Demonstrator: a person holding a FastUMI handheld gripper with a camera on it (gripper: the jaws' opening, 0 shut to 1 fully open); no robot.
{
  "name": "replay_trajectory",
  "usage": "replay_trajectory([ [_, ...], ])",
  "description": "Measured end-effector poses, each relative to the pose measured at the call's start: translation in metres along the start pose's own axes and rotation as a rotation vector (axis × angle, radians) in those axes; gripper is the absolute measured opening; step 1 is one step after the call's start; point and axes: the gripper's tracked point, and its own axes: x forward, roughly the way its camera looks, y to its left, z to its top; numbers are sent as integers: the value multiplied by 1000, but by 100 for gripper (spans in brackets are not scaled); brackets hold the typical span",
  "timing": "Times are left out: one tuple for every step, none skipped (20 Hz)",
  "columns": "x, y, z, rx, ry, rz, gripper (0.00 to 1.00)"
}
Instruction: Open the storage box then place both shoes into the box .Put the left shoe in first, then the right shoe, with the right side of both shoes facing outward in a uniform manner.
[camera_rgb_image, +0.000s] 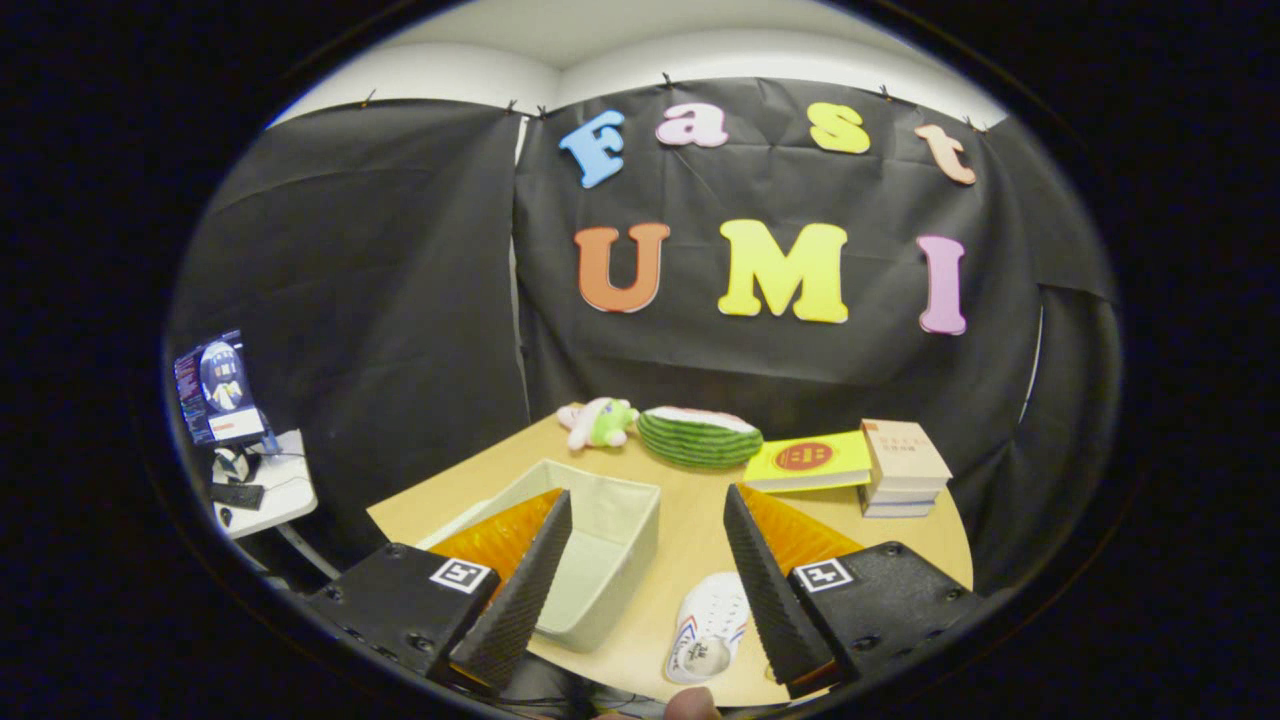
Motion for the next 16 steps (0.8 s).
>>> replay_trajectory([
  [3, -11, -12, 23, 40, -9, 95],
  [8, -21, -25, 45, 83, -15, 95],
  [10, -28, -39, 68, 126, -14, 95],
  [14, -33, -56, 97, 174, -11, 95],
  [17, -38, -71, 121, 217, -6, 95],
  [21, -43, -88, 133, 268, -10, 95],
  [25, -49, -102, 139, 308, -14, 95],
  [29, -56, -115, 136, 346, -24, 95],
  [31, -63, -125, 135, 382, -36, 95],
  [33, -70, -137, 135, 418, -41, 95],
  [34, -74, -150, 131, 465, -46, 95],
  [37, -81, -164, 129, 504, -55, 95],
  [43, -89, -175, 127, 547, -69, 95],
  [49, -94, -187, 130, 581, -71, 95],
  [55, -96, -198, 136, 615, -70, 95],
  [61, -97, -207, 148, 637, -66, 95],
])
